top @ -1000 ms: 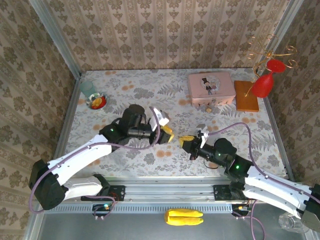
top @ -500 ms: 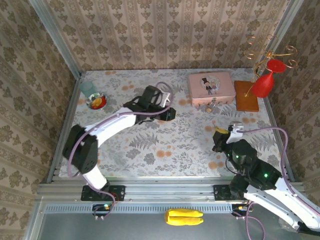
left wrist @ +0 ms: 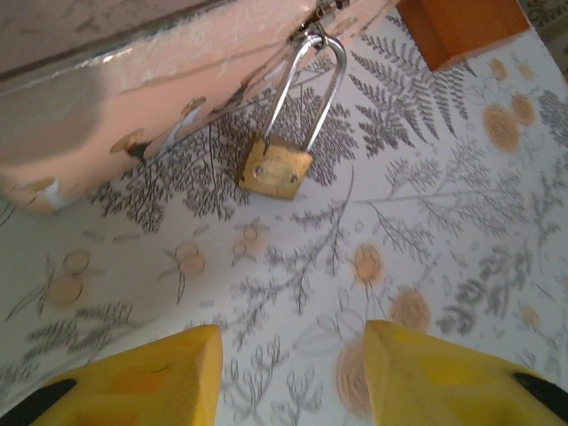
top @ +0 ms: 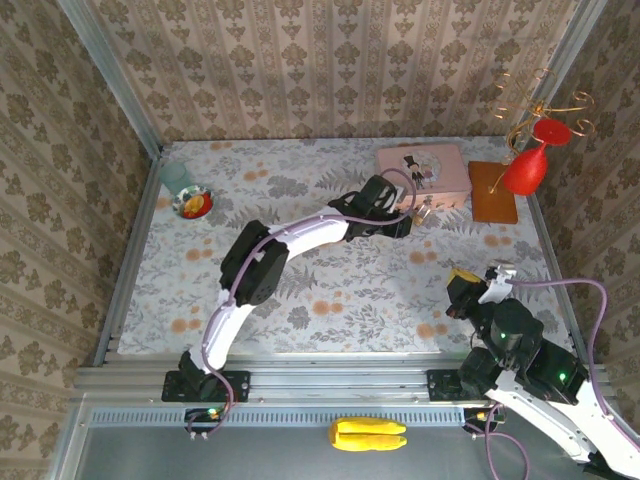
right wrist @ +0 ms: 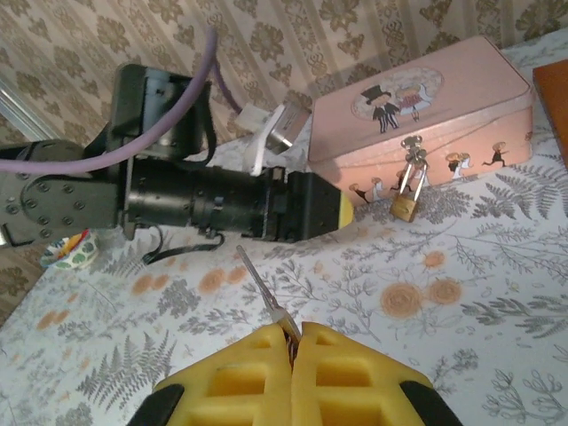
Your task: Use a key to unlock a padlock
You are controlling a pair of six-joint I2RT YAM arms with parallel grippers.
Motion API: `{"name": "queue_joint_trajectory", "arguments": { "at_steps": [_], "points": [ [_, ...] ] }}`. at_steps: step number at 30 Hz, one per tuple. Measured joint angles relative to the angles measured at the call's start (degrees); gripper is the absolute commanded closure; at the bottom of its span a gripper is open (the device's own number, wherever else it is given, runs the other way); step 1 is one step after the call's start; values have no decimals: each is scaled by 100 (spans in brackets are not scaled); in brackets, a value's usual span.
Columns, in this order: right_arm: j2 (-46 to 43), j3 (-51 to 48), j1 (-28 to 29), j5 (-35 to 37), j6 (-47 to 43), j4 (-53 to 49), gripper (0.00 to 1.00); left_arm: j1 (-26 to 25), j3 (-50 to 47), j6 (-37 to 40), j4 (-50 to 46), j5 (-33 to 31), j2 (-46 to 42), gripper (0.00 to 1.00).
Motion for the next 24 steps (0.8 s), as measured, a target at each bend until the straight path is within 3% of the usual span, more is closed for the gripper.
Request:
{"name": "queue_joint_trajectory", "arguments": {
  "at_steps": [10, 17, 24],
  "points": [
    [-26, -11, 0, -61, 0, -170, 100, -149, 1827, 271, -199, -730, 1320, 47],
    [-26, -26, 0, -212, 48, -173, 100, -343, 4138, 313, -1287, -1294, 2636, 44],
    [-28, -98, 0, -356, 153, -170, 100, -367, 4301, 160, -1493, -1661, 2837, 44]
  ]
}}
